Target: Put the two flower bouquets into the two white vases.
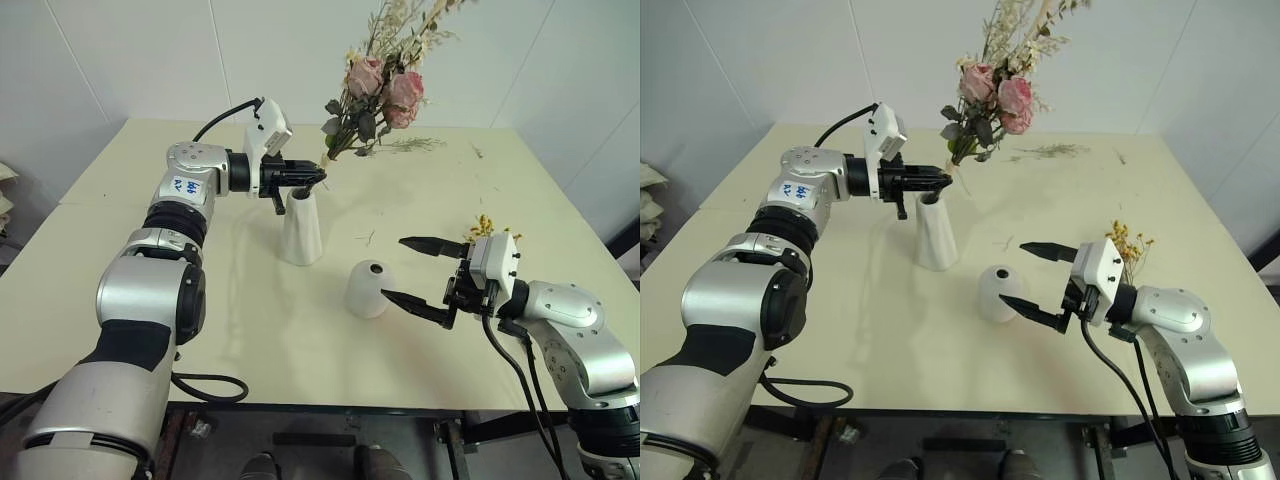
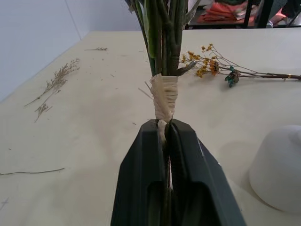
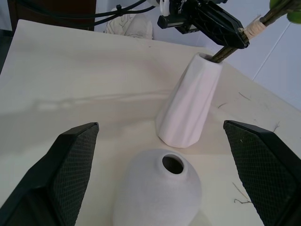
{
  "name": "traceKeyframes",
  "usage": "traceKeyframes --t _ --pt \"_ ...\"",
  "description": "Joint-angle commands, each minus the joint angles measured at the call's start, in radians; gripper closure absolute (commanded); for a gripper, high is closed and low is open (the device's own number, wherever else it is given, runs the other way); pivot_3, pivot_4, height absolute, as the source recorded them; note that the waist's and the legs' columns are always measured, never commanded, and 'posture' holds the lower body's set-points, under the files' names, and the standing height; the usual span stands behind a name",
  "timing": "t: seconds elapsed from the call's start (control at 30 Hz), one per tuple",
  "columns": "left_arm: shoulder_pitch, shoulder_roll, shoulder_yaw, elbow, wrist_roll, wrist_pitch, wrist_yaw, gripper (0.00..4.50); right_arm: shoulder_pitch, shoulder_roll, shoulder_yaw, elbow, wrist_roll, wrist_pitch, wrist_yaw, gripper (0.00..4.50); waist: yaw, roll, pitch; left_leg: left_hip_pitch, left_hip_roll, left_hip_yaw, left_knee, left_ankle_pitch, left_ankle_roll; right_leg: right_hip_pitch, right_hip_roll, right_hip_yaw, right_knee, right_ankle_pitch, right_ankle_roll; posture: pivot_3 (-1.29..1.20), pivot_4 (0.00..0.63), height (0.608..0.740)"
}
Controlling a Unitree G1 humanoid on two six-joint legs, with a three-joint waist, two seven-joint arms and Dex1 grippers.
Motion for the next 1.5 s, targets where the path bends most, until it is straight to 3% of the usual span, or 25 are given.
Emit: traceKeyframes --t 0.03,0.6,1.5 --pt "-0.040 0.000 0.006 -0.010 0.002 -0.002 -0.002 4.46 -0.007 0.002 -0.012 -0.030 0.005 -0.012 -0.009 0.00 0.000 0.000 0.000 0.000 0.000 0.000 0.000 0.000 0.000 0.000 0.000 0.000 0.000 0.000 0.000 0.00 0.150 0.740" --pt "0.092 0.013 0.246 -0.046 -0.205 -0.046 0.028 4.46 -0.002 0.004 -0.015 -0.031 0.006 -0.011 -0.017 0.00 -0.002 0.000 0.000 0.001 0.000 0.000 0.000 0.000 0.000 0.000 0.000 0.000 0.001 0.000 0.000 0.00 0.150 0.740" --pt "0.206 -0.056 0.314 -0.092 -0.318 -0.144 -0.007 4.46 -0.032 -0.006 -0.054 -0.041 0.048 0.015 -0.031 0.00 0.000 0.000 0.000 0.000 0.000 0.000 0.001 0.000 0.000 0.000 0.000 0.000 0.001 0.000 0.000 0.00 0.150 0.740"
